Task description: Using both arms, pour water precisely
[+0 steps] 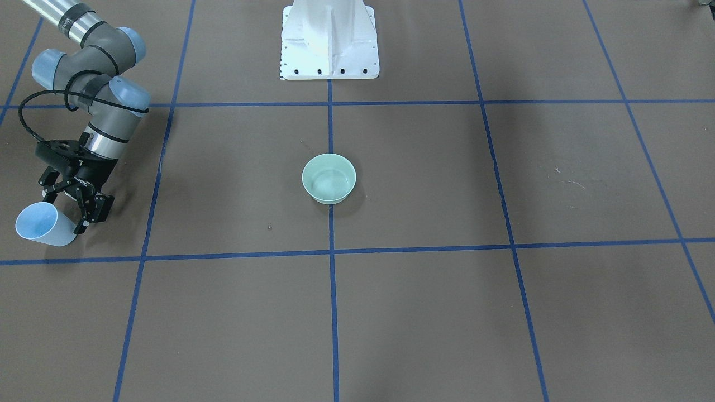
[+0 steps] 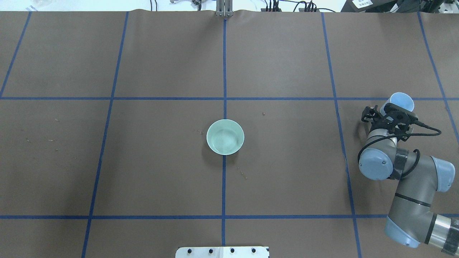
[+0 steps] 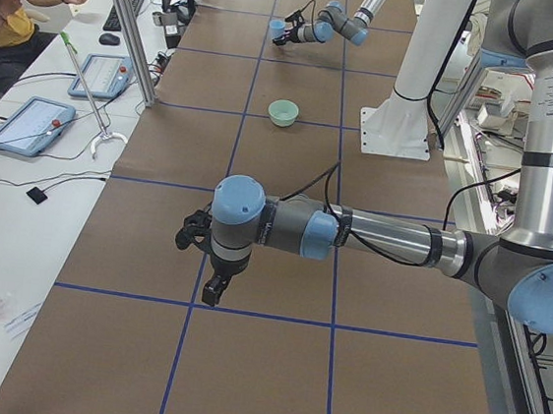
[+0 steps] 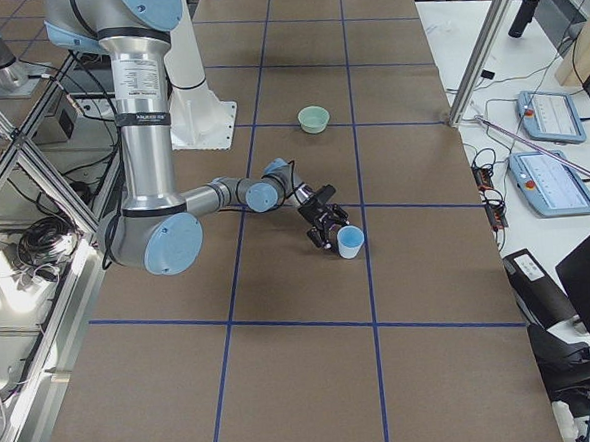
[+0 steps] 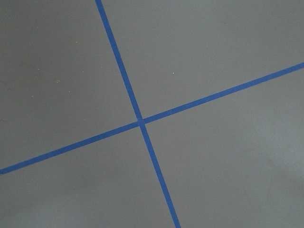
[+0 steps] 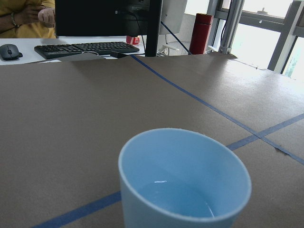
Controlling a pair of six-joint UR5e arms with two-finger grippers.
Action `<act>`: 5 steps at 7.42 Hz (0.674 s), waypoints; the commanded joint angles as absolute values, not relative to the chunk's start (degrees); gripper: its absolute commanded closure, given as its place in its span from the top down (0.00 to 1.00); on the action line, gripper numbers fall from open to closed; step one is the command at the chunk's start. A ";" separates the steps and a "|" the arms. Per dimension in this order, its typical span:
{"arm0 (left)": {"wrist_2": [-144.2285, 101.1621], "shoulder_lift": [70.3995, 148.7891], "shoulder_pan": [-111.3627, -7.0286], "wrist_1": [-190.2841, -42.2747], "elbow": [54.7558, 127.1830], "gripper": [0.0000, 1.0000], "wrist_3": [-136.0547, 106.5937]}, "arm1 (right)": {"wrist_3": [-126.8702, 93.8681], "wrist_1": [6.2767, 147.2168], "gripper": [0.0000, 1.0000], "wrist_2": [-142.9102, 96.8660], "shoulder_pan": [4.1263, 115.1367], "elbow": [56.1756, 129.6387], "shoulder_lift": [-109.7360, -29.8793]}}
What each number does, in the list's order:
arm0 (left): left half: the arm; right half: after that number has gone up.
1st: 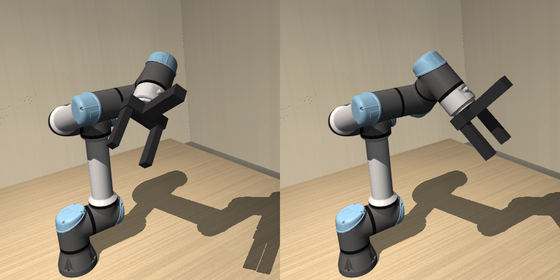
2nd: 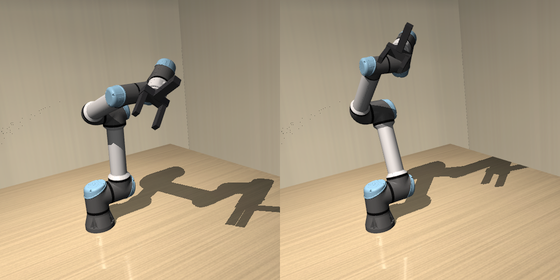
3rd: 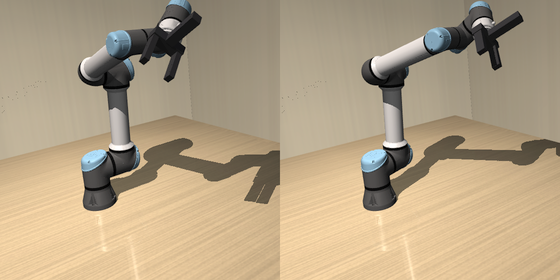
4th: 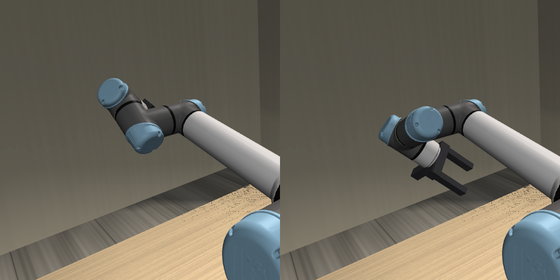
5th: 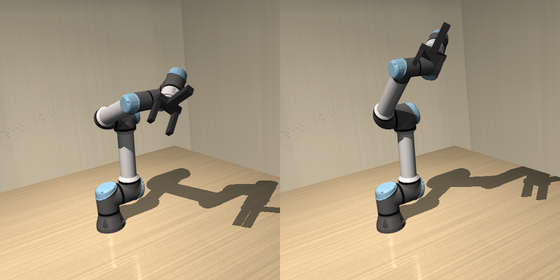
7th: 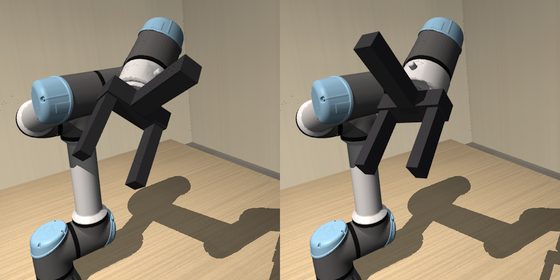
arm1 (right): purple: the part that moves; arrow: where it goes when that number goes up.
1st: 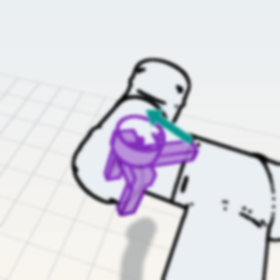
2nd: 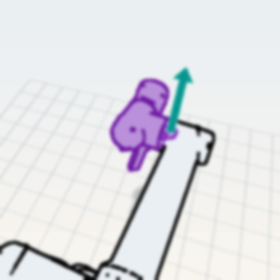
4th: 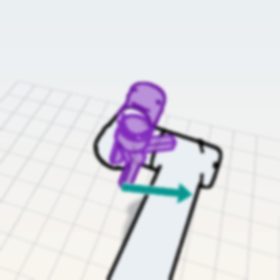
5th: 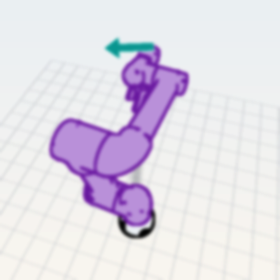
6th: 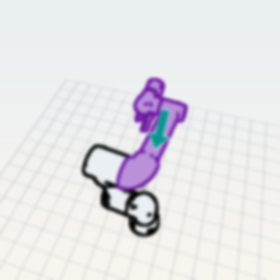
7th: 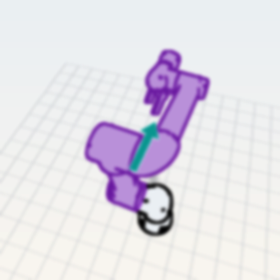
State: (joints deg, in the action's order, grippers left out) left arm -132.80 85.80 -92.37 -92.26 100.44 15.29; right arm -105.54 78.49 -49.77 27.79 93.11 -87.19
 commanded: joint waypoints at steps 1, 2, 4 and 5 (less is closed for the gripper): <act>-132.80 85.87 -92.29 -92.20 100.46 1.00 15.29 | -105.38 78.49 1.00 -49.40 28.39 91.50 -86.83; -132.80 85.87 -92.37 -92.20 100.46 1.00 15.29 | -105.29 78.49 1.00 -49.48 28.65 91.49 -86.92; -132.80 85.96 -92.37 -92.20 100.46 1.00 15.29 | -105.21 78.40 1.00 -49.48 29.88 91.49 -87.36; -132.72 85.96 -92.37 -92.20 100.46 1.00 15.29 | -105.21 78.40 1.00 -49.40 30.67 91.49 -87.45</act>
State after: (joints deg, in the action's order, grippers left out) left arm -132.78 85.94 -92.37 -92.20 100.46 15.29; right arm -105.24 78.41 -49.44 29.75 91.51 -87.25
